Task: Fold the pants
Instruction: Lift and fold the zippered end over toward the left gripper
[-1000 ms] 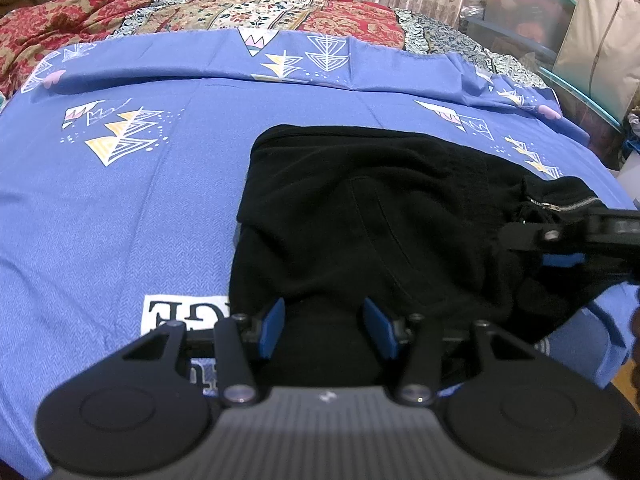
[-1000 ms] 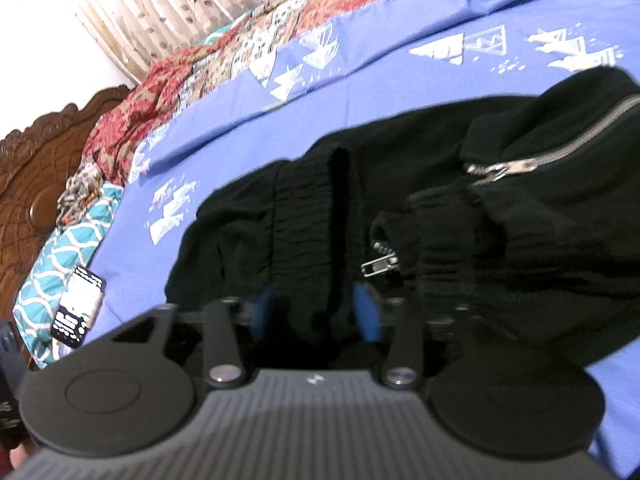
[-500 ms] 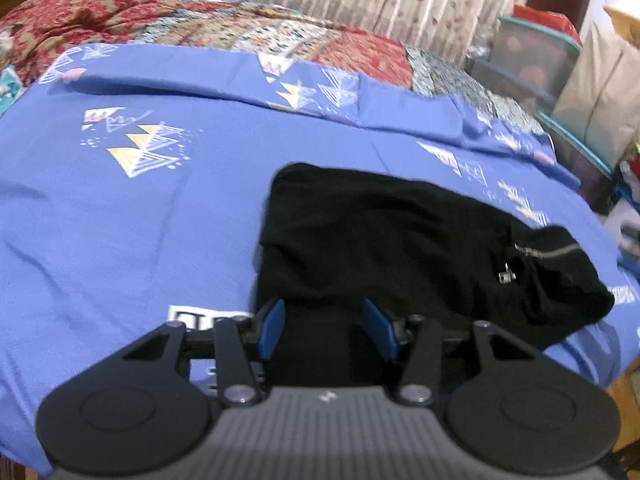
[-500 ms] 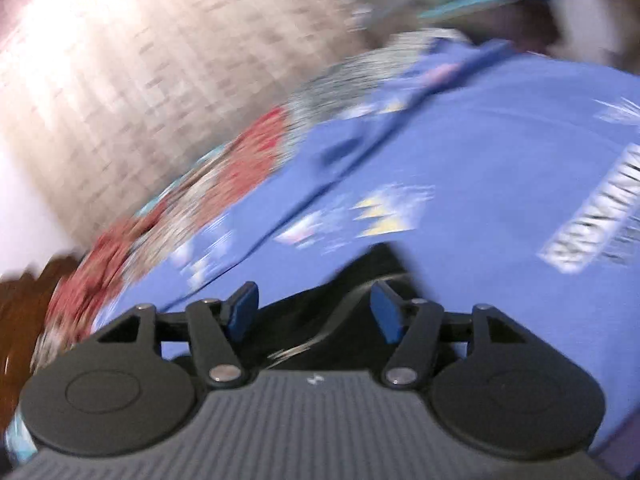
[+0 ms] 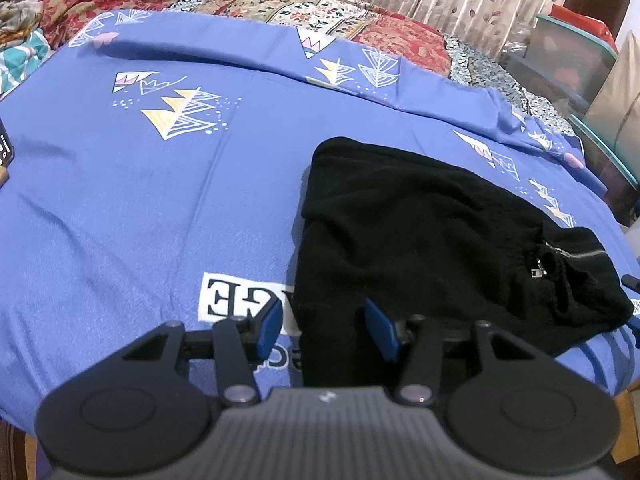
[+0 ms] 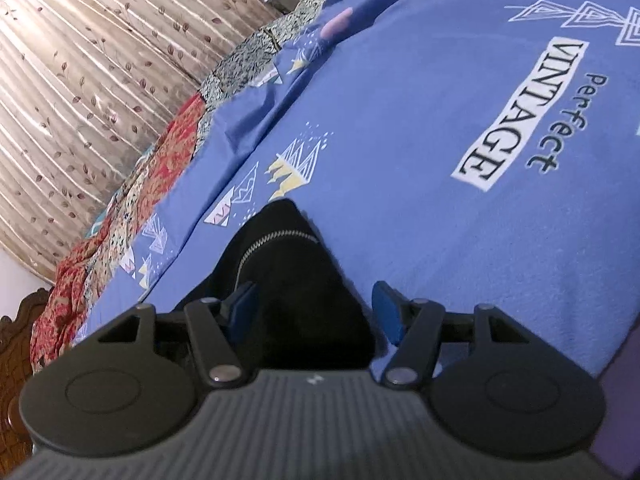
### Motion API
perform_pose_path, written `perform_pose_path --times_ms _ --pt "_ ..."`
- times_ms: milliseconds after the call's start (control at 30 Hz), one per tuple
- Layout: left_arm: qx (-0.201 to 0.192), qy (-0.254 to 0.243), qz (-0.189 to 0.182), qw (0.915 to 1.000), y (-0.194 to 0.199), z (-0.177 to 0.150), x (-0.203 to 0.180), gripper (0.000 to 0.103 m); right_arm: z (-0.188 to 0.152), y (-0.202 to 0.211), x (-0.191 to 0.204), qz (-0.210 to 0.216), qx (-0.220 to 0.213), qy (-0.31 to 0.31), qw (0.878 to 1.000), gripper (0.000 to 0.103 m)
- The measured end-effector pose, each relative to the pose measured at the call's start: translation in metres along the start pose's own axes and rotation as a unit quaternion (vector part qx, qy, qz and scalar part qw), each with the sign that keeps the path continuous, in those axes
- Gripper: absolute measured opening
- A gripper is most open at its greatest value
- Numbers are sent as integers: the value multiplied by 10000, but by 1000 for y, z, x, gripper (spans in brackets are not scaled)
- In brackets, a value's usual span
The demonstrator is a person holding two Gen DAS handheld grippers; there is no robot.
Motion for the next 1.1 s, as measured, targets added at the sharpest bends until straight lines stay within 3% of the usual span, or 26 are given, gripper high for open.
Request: perform_pose_path --times_ms 800,1100 --pt "55 40 19 10000 -4 0 5 51 -1 0 -3 26 43 17 10000 66" --pt "-544 170 -187 9982 28 24 3 48 7 3 -4 91 -100 96 9999 73"
Point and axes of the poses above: each gripper's, at about its wrist camera, not at the fingertips, and y roughly against the way its jaws point, x to its left, z to its top, the point moved 2 cm from there along -y, roughly the way its jaws point, and after that the axes turned 10 degrees about -z, right-handed, at the moved point
